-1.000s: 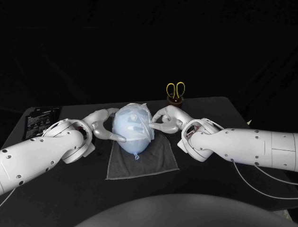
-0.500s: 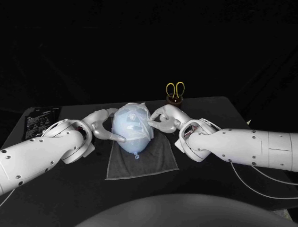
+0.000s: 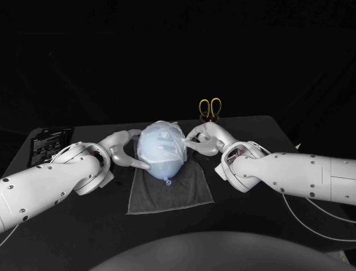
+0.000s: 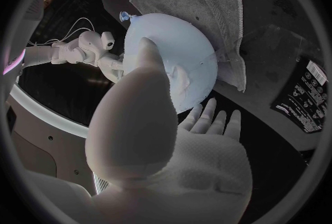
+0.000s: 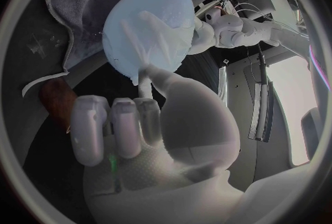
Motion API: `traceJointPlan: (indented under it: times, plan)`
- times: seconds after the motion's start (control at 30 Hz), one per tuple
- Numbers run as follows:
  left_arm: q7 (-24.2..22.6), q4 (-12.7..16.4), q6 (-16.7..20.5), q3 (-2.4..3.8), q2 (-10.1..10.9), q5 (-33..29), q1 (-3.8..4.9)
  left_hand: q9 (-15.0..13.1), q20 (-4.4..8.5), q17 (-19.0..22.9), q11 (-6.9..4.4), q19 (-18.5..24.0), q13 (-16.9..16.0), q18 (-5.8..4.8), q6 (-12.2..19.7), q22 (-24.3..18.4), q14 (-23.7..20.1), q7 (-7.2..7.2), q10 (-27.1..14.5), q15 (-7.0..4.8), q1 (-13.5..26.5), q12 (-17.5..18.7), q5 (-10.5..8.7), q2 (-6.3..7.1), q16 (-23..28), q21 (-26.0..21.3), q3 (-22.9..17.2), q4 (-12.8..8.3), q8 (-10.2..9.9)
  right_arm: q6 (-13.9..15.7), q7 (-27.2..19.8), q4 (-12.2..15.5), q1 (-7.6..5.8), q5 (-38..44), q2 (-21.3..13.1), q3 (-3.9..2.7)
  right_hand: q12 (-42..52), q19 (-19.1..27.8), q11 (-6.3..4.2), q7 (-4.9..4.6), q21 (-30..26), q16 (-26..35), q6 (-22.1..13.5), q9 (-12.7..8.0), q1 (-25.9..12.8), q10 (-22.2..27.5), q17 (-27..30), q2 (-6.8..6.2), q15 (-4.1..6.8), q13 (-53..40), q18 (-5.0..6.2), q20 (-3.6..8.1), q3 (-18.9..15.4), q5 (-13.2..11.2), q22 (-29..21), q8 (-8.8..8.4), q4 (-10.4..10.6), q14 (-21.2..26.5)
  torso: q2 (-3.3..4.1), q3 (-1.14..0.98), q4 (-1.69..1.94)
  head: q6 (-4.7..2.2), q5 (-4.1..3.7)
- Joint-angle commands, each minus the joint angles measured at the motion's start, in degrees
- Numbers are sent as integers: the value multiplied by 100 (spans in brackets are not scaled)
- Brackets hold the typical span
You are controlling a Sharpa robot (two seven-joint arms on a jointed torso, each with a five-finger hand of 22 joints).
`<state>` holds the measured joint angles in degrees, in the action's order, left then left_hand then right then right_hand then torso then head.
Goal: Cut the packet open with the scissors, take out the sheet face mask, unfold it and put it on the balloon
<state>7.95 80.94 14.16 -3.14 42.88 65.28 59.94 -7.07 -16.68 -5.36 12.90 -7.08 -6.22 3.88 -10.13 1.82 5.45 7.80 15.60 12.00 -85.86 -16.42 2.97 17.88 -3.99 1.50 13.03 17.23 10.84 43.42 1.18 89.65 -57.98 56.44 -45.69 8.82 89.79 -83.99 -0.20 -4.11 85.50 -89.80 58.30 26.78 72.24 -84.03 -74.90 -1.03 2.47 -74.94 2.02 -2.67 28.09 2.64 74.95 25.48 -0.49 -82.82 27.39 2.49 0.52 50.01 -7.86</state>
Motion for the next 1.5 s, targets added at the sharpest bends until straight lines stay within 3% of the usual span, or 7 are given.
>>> traceJointPlan:
  times: [0.03,0.33,0.7,0.93,1.0,1.23,1.5]
  plan:
    - [12,2,-27,3,-6,-7,-3,-8,-18,8,-7,-41,5,-28,-43,-1,16,732,39,17,-51,-24,27,1,22,32,-14,13,31,-239,-114,13,-2,-166,-59,-6,21,-441,-39,60,-14,-20,91,61,44,-597,-1510,-10,143,-1506,-97,36,32,15,1366,24,-5,-718,-2,-4,-3,-1,-5]
    - [24,-6,-20,3,-9,-7,-3,-8,-18,8,-7,-41,5,-28,-43,-1,16,732,39,17,-51,-24,27,1,22,32,-14,13,31,-651,-72,-53,-8,-281,-131,-6,21,-430,-42,64,-44,-20,102,72,24,-597,-1510,-22,145,-1506,-91,38,32,15,1358,41,-2,-718,4,0,5,-1,-19]
    - [-57,10,90,4,9,-86,-4,-5,-18,12,-6,-51,11,-28,-39,1,13,733,35,18,-49,-18,26,2,25,34,-10,13,25,-710,-100,-166,-19,-395,-80,-7,21,-414,-44,66,-90,-20,102,79,3,-597,-1510,-30,147,-1506,-81,39,29,15,1344,50,4,-718,6,7,6,-1,-10]
    - [-752,76,559,16,70,-518,-15,-12,-30,19,-21,-102,19,-34,-50,13,9,709,42,72,12,-24,19,6,33,50,3,13,33,-683,-150,-192,-24,-473,-26,-7,21,-412,-44,66,-95,-20,100,81,-2,-597,-1510,-31,147,-1506,-80,39,29,15,1342,51,6,-718,17,9,-2,-1,-25]
    - [-1115,117,734,33,104,-730,-24,-8,-30,11,-14,-110,24,-35,-43,14,24,694,65,191,42,-37,22,4,28,54,-2,11,25,-677,-161,-189,-24,-483,-12,-8,21,-412,-44,66,-95,-20,100,81,-2,-597,-1510,-31,147,-1506,-80,39,29,15,1342,51,6,-718,23,12,-3,-1,-31]
    - [-2065,334,993,180,269,-1268,-45,18,-36,53,98,-83,78,-50,18,6,-21,468,-41,315,49,63,21,11,66,47,0,9,-25,-643,-216,-163,-25,-525,-4,-10,21,-407,-44,66,-108,-20,96,83,-9,-597,-1510,-32,149,-1506,-77,40,29,15,1338,52,8,-718,19,12,2,-1,-54]
    - [-2026,554,523,368,489,-1405,43,10,-37,134,-27,-81,114,-57,-2,4,-129,624,-107,306,10,118,19,13,138,45,17,10,-14,-628,-266,-168,-25,-580,17,-11,21,-406,-45,68,-110,-20,93,84,-12,-597,-1510,-37,150,-1506,-76,41,29,15,1338,54,7,-718,-10,-11,12,-1,-33]
